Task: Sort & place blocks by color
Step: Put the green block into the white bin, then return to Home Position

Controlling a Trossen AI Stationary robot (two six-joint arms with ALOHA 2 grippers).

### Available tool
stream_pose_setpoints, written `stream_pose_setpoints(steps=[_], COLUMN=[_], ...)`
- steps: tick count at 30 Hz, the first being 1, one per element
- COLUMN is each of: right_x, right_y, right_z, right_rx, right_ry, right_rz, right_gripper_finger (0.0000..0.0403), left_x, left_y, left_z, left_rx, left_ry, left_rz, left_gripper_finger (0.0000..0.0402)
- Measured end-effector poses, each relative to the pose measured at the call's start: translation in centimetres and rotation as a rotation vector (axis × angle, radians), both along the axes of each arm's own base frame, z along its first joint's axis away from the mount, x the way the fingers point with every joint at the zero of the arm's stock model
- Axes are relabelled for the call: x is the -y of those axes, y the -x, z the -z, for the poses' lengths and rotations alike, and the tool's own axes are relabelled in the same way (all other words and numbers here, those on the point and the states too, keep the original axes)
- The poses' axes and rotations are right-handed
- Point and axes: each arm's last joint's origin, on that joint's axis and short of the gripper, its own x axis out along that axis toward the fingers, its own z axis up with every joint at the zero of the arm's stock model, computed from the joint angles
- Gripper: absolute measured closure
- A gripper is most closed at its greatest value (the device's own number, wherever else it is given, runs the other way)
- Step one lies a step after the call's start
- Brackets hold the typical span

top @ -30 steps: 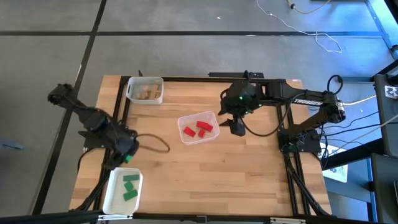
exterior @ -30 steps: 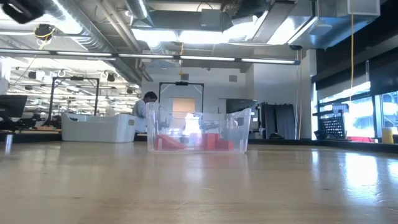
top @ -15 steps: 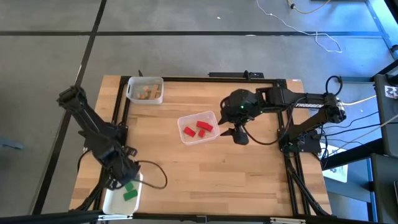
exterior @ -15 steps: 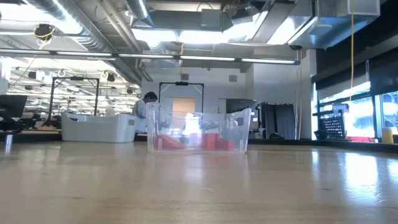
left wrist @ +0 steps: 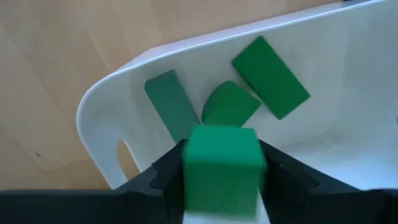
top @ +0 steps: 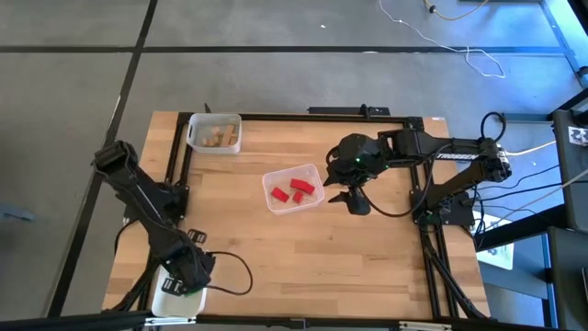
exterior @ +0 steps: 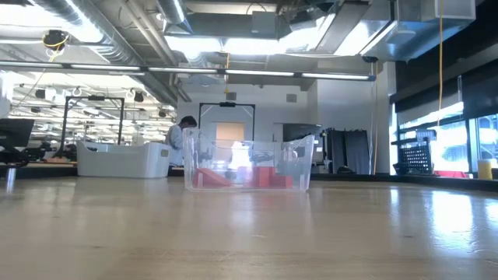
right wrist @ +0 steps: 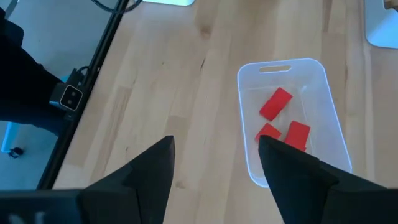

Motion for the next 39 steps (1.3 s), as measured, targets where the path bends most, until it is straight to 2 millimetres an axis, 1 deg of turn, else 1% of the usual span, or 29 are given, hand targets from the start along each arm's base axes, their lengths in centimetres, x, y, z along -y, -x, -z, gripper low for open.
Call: stream_pose_setpoints(steps=[2, 4, 11, 14, 16, 20, 23, 25, 28, 32, 36, 39], right_x=[0.0, 0.0, 0.0, 0.0, 0.1, 0.4, 0.6, 0.6, 0.7, 0.9, 0.9, 1.0], right_y=[0.0, 0.0, 0.3, 1.3, 2.4, 4.7, 6.3, 7.2, 8.7, 10.6, 12.5, 13.7], right_z=[0.0, 0.0, -0.2, -1.2, -2.1, -3.9, -5.0, -5.4, -4.7, -3.0, -2.1, -1.1], right_rx=[0.000, -0.003, 0.002, 0.038, 0.079, 0.156, 0.204, 0.233, 0.255, 0.322, 0.442, 0.479], right_ry=[0.000, 0.000, 0.001, -0.002, 0.006, 0.048, 0.059, 0.053, 0.029, -0.006, -0.035, -0.057], right_rz=[-0.001, 0.000, 0.001, 0.005, 0.018, 0.089, 0.119, 0.126, 0.167, 0.242, 0.250, 0.261], right_gripper_finger=[0.0169, 0.0169, 0.0169, 0.0169, 0.0169, 0.0169, 0.0169, 0.0169, 0.0169, 0.0169, 0.0169, 0.0169], left_x=[0.1, 0.2, 0.0, -1.0, -1.8, -4.3, -6.7, -8.4, -10.7, -13.5, -16.1, -18.2], left_y=[-0.1, -0.2, -0.3, 0.0, 0.3, 1.1, 2.0, 2.8, 4.2, 6.5, 9.0, 11.0], left_z=[0.4, 0.7, 0.7, -0.3, -1.4, -4.5, -6.8, -8.2, -10.2, -12.1, -13.2, -13.7], left_rx=[-0.011, -0.019, -0.045, -0.044, 0.020, 0.256, 0.457, 0.590, 0.775, 0.929, 1.045, 1.153], left_ry=[-0.014, -0.024, -0.019, -0.034, -0.039, -0.081, -0.129, -0.158, -0.171, -0.106, -0.037, -0.009], left_rz=[0.000, 0.000, -0.010, -0.044, -0.056, -0.115, -0.186, -0.246, -0.315, -0.326, -0.319, -0.306], left_gripper_finger=[0.0229, 0.0218, 0.0210, 0.0209, 0.0208, 0.0208, 0.0208, 0.0207, 0.0207, 0.0207, 0.0207, 0.0207])
